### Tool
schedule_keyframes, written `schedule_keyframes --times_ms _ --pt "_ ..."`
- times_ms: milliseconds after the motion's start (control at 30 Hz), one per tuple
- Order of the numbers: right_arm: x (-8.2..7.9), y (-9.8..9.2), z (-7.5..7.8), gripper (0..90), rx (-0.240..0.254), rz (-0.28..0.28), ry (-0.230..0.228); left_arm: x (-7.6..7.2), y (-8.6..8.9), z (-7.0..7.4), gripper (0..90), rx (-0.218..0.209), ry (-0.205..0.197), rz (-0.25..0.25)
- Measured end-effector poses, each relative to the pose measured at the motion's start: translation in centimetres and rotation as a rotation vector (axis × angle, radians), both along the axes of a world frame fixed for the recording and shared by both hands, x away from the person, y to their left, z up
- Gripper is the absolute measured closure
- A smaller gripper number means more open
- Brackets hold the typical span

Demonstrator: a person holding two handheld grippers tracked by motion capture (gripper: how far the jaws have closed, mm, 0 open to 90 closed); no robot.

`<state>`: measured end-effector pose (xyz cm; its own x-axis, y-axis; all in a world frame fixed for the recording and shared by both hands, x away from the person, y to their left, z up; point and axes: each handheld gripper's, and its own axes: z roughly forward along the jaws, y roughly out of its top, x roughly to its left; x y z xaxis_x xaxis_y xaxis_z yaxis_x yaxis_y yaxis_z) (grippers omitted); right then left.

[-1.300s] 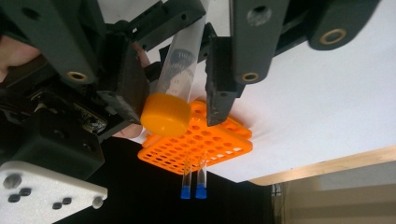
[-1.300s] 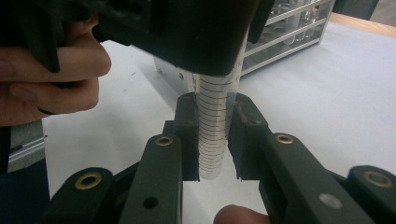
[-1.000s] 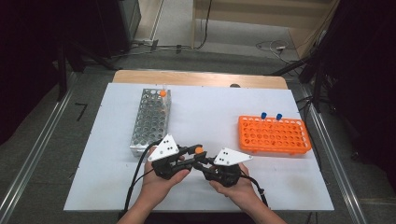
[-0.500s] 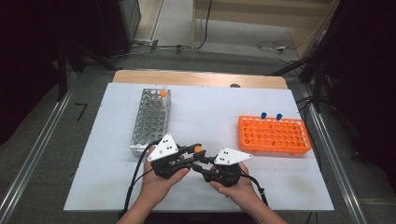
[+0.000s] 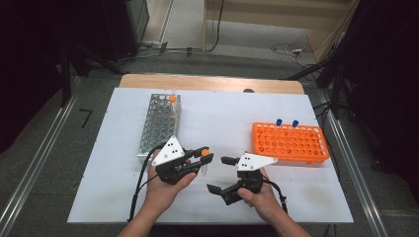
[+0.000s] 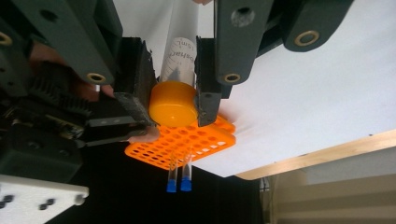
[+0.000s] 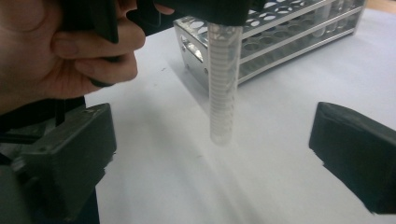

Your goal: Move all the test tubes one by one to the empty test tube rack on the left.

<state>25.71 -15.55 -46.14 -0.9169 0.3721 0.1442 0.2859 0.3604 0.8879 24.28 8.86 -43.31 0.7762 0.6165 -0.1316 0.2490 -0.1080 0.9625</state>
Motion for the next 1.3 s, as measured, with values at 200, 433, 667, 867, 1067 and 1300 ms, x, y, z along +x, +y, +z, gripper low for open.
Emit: schedule_keyframes --times_ms 200,433,667,867,1067,1300 --pt "0.1 -1.5 0.3 0.0 -0.004 -0.032 -0.024 0.7 0.9 0.5 71.2 0.002 -0.005 0.029" --pt "0.3 -3.6 0.2 0.0 -0.011 -0.066 -0.031 1.5 2.0 1.3 71.2 0.014 -0.024 0.069" --pt "0.2 -6.1 -0.1 0.0 -0.015 -0.121 -0.039 2.6 3.1 1.6 71.1 0.017 -0.026 0.104" --pt "0.0 -8.0 -0.1 0.0 0.001 -0.166 -0.030 3.7 3.8 1.7 71.2 0.030 -0.030 0.136" --pt "-0.3 -9.0 -0.4 0.0 -0.017 -0.183 -0.036 4.9 4.7 1.6 71.2 0.037 -0.025 0.169" --pt "-0.6 -10.3 -0.7 1.6 -0.032 -0.207 -0.038 6.2 5.8 1.7 71.2 0.035 -0.023 0.202"
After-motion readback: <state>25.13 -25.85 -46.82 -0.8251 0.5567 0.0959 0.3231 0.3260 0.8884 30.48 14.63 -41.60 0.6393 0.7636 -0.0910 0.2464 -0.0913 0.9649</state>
